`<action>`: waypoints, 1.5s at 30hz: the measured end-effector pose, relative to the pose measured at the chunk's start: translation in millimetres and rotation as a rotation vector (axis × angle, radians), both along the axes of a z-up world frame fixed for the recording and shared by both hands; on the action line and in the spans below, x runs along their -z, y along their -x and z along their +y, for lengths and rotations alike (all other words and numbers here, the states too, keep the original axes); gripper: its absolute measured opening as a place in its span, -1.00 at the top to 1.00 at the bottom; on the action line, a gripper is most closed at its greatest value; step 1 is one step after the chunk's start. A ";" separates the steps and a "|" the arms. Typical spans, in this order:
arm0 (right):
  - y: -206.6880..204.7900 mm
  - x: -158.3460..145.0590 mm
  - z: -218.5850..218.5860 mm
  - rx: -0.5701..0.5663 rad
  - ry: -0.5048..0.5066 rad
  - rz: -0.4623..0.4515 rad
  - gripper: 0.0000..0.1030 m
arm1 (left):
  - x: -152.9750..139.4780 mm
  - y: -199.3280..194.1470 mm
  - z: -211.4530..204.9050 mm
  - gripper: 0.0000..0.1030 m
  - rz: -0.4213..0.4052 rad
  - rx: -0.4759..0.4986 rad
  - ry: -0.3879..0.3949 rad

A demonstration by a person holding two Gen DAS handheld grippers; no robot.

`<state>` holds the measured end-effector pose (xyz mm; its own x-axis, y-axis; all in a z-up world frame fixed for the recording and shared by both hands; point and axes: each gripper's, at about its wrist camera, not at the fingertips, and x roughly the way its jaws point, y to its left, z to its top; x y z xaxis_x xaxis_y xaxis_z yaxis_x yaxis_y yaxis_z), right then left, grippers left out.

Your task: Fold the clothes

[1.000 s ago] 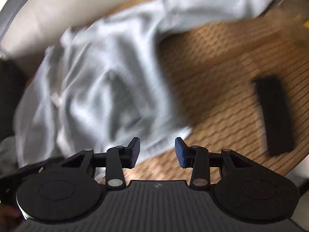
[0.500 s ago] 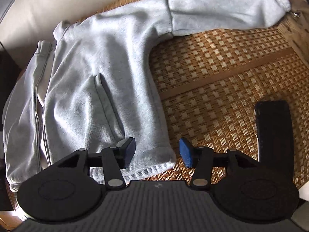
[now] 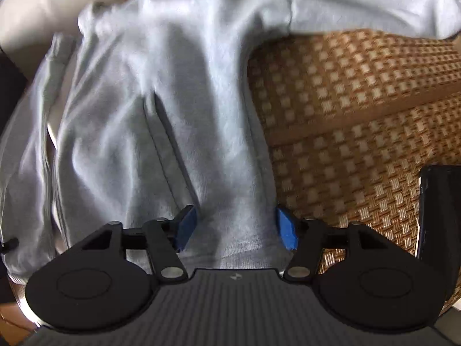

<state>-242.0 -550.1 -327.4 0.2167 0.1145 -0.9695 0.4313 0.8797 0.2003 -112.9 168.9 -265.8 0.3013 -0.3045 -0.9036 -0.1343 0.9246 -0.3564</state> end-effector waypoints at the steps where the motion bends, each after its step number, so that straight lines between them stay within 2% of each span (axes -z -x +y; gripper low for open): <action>1: -0.4 -4.9 0.4 -0.020 0.009 0.009 0.77 | -10.7 7.0 -2.3 0.65 -0.022 0.020 -0.042; 3: 2.7 -17.4 -1.8 -0.033 0.009 0.008 0.80 | -17.5 17.5 2.6 0.67 -0.023 0.033 -0.098; 4: 4.5 -19.9 -2.6 -0.046 0.024 0.023 0.80 | -12.0 19.5 8.0 0.67 0.001 0.028 -0.116; 7: 6.5 -5.9 -2.4 -0.082 0.071 0.099 0.79 | 9.8 18.7 15.7 0.58 0.082 0.021 -0.139; 8: 5.7 -1.7 -0.2 -0.094 0.084 0.112 0.71 | 15.3 16.2 13.6 0.45 0.101 0.028 -0.138; 9: 4.1 0.2 3.7 -0.108 0.099 0.114 0.61 | 14.4 13.5 9.5 0.10 0.101 0.043 -0.145; 10: 2.5 2.1 7.6 -0.123 0.113 0.116 0.44 | 11.1 11.4 5.9 0.02 0.099 0.055 -0.150; 13: 8.0 -12.0 13.4 -0.134 0.168 0.081 0.07 | -9.5 9.8 3.5 -0.01 0.080 0.067 -0.121; 15: 11.9 -36.0 16.4 -0.103 0.206 0.022 0.05 | -27.4 8.4 1.9 -0.07 0.045 0.075 -0.102; 17: 6.4 -66.4 23.6 -0.098 0.168 -0.078 0.06 | -45.2 4.1 -2.0 -0.19 -0.008 0.090 -0.090; 19: -17.5 -92.1 35.7 -0.125 0.055 -0.192 0.06 | -52.6 -5.4 -4.7 -0.24 -0.059 0.097 -0.073; 21: -54.6 -110.3 51.9 -0.183 -0.033 -0.298 0.04 | -50.5 -19.0 -5.3 -0.24 -0.066 0.085 -0.068; 25: -151.7 -111.5 98.6 -0.354 -0.108 -0.402 -0.10 | -46.3 -49.4 7.3 -0.24 -0.086 0.047 -0.076; 27: -199.5 -102.9 121.3 -0.449 -0.082 -0.418 -0.22 | -42.1 -62.7 16.6 -0.25 -0.094 0.019 -0.068; 29: -243.0 -92.1 145.3 -0.553 -0.005 -0.421 -0.24 | -36.7 -78.1 25.6 -0.26 -0.091 -0.004 -0.071; 32: -297.7 -74.7 167.4 -0.632 0.058 -0.411 -0.24 | -24.7 -94.4 42.2 -0.26 -0.067 -0.031 -0.053; 37: -361.0 -41.2 190.9 -0.721 0.079 -0.346 -0.24 | -10.5 -94.1 40.7 -0.26 -0.051 0.041 -0.034; 38: -369.1 -34.2 194.7 -0.746 0.081 -0.318 -0.23 | -8.9 -92.4 41.0 -0.27 -0.046 0.051 -0.032; 39: -373.2 -28.6 199.5 -0.782 0.083 -0.279 -0.15 | -7.4 -90.7 41.4 -0.27 -0.040 0.061 -0.031; 40: -376.2 -24.7 203.2 -0.815 0.076 -0.239 0.77 | -7.1 -89.2 42.2 -0.27 -0.037 0.065 -0.028; 41: -379.6 -24.0 203.7 -0.822 0.076 -0.217 0.88 | -6.9 -87.6 43.0 -0.28 -0.035 0.069 -0.026; 43: -386.5 -32.7 200.8 -0.776 0.101 -0.256 0.89 | -5.4 -87.1 42.5 -0.28 -0.027 0.085 -0.022; 45: -398.7 -35.6 201.6 -0.724 0.166 -0.300 0.89 | -0.4 -86.1 41.9 -0.31 -0.016 0.098 -0.025</action>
<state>156.7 -348.4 -291.7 0.3975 0.1857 -0.8986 -0.3099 0.9489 0.0590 -26.8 210.8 -265.5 0.2853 -0.3105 -0.9067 -0.0375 0.9417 -0.3343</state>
